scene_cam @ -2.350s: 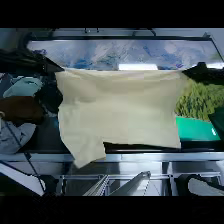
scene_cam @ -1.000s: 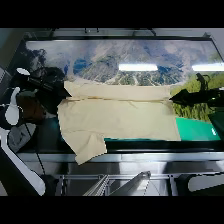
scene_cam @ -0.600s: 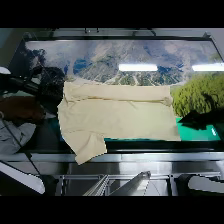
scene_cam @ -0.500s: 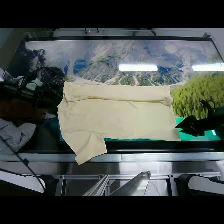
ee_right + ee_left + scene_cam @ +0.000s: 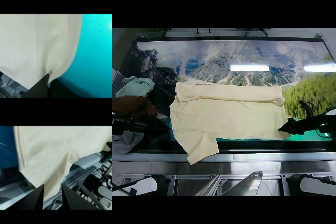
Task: Fold the shirts.
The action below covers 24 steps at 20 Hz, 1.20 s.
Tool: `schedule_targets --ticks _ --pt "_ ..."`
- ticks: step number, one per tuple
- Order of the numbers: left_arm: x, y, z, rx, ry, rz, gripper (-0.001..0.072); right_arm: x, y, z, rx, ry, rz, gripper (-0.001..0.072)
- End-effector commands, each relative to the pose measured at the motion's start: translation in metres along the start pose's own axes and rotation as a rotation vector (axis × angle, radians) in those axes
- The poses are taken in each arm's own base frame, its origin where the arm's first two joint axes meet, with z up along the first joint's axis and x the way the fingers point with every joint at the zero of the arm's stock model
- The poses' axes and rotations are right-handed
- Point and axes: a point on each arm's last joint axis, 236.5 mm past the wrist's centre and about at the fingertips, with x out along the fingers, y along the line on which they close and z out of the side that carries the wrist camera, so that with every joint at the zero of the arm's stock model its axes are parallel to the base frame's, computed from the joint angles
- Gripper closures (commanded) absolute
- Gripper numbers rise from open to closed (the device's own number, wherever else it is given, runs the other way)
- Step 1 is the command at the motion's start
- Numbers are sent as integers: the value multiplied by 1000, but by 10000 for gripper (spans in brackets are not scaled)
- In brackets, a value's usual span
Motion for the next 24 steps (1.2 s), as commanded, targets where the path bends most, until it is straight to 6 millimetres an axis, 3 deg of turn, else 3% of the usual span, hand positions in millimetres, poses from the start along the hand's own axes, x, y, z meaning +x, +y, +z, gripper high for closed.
schedule_targets --ticks 1,2,3,10,11,15,16,17,18,21,24 --pt "29 19 -35 -55 37 66 471 4 -8 8 -23 -29 -45 696" --pt "38 21 -43 -58 60 73 467 4 -8 8 -25 -29 -45 695" --pt "47 23 -50 -59 85 80 418 4 -8 8 -24 -28 -44 696" --pt "95 40 -73 -92 243 152 423 4 -8 9 -24 -31 -42 696" --pt "99 35 -71 -90 250 137 454 4 -8 9 -24 -30 -42 696" --pt "109 10 -38 0 173 119 453 4 -8 8 -24 -30 -42 696" --pt "110 6 -32 32 157 131 464 4 -7 8 -24 -30 -41 696" --pt "110 3 -29 56 140 141 541 4 -7 8 -23 -26 -38 696" --pt "108 -2 -26 85 123 146 689 4 -6 7 -24 -22 -35 696" --pt "92 -22 -19 153 75 133 685 4 0 -1 -27 8 -11 696" --pt "62 -48 -26 223 34 98 685 -3 18 -16 -43 64 39 696"
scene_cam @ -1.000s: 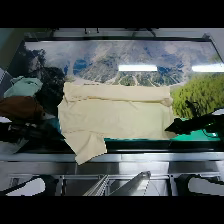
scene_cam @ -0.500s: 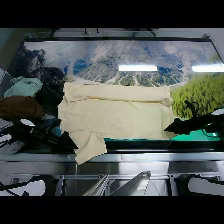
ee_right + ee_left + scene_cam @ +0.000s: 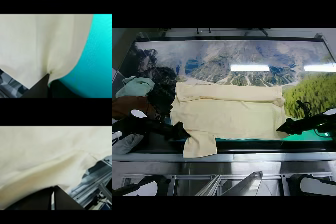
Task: Fold the shirts.
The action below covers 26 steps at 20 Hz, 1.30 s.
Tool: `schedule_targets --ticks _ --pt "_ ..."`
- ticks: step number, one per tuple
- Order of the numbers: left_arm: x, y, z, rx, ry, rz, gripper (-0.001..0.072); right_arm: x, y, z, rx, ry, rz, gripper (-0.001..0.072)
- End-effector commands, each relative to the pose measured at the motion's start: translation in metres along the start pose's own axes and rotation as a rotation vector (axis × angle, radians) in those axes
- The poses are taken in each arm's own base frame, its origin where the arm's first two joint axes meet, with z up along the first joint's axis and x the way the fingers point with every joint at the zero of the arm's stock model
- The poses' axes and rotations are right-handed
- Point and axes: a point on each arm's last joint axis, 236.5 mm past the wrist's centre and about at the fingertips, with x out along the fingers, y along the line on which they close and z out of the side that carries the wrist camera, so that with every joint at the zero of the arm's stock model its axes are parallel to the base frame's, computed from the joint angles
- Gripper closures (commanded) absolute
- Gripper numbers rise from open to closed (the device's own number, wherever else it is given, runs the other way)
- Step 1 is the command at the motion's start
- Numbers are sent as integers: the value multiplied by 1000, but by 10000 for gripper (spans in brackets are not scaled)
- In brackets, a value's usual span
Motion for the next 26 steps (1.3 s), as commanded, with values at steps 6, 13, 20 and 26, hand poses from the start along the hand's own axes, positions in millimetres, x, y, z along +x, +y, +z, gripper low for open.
schedule_targets --ticks 6,13,20,26 --pt "-67 -38 -25 113 -144 -49 684 -55 42 -10 -16 26 74 697" --pt "-73 -13 -38 31 -239 -73 684 -84 37 1 12 -77 75 697" --pt "-138 -34 28 141 -433 -25 682 -110 84 80 -43 -421 270 697" --pt "-169 -64 153 318 -493 -51 681 -104 81 142 -97 -639 168 696"
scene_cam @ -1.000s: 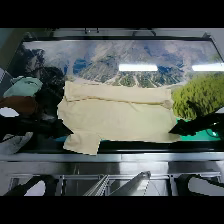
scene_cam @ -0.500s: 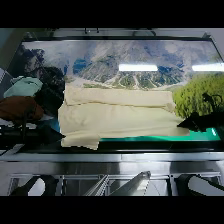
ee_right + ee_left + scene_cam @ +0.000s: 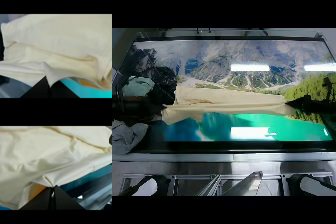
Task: Fold the shirts.
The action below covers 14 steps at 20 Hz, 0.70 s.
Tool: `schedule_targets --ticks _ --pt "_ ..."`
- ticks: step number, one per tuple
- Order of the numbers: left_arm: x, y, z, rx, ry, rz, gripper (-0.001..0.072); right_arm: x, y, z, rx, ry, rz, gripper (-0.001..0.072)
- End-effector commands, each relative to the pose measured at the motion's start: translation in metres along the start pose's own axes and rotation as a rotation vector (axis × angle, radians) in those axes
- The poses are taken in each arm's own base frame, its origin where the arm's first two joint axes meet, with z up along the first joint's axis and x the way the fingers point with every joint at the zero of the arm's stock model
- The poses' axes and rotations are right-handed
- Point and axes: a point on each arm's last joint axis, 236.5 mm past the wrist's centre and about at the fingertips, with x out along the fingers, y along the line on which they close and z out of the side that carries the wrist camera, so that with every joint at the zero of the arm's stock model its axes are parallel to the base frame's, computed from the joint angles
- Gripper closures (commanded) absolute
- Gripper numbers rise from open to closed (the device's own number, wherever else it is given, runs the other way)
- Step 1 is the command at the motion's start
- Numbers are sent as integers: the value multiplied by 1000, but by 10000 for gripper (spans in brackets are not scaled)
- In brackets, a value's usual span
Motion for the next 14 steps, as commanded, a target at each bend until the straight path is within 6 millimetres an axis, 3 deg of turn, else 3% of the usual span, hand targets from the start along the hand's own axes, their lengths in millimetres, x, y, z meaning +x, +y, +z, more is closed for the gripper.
schedule_targets --ticks 1,5,7,10,12,13,14 --pt "38 6 70 98 10 -29 680 23 -20 30 -27 -122 -90 696" --pt "120 14 95 155 215 -129 694 55 -52 11 27 -46 -135 696" --pt "149 25 105 144 274 -151 699 63 -65 0 46 -8 -147 696" --pt "171 53 114 101 305 -107 698 68 -77 -13 43 39 -170 695" --pt "173 56 120 103 299 -110 660 67 -76 -17 31 60 -170 689" --pt "168 51 126 97 281 -128 491 65 -72 -20 26 77 -153 561" --pt "160 40 130 97 268 -163 411 59 -66 -24 0 113 -136 361"
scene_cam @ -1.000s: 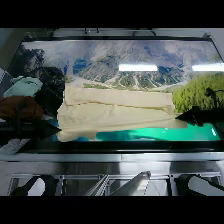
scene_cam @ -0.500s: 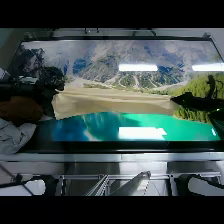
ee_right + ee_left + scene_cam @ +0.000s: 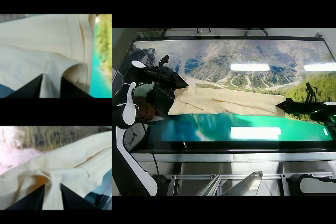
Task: Fold the shirts.
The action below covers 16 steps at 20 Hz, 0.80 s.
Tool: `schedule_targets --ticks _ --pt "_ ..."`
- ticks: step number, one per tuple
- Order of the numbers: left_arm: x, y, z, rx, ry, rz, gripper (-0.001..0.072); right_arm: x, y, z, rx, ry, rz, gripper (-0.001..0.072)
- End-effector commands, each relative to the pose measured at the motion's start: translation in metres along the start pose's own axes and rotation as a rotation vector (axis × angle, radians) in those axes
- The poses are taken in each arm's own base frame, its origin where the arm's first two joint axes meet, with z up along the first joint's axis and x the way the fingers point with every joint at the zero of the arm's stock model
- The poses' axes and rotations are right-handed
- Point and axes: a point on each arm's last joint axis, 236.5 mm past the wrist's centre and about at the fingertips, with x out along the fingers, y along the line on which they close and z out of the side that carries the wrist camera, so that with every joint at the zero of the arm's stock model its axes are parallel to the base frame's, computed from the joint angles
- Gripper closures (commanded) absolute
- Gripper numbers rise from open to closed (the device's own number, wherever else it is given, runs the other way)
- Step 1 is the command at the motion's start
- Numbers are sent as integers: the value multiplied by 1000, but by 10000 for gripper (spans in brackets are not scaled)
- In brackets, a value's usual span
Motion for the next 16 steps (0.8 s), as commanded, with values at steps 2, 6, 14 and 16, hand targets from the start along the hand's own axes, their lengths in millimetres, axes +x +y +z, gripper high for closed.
schedule_targets --ticks 2,6,14,16 --pt "-31 -24 11 -8 -47 -88 411 -25 3 -15 -104 136 0 320" --pt "-98 -41 11 18 -135 -53 413 -53 -29 13 -62 95 -161 45" --pt "-101 -88 7 99 -144 -42 708 11 3 0 11 138 -11 163" --pt "-93 -102 6 127 -126 -47 708 20 19 -1 -2 140 17 398"
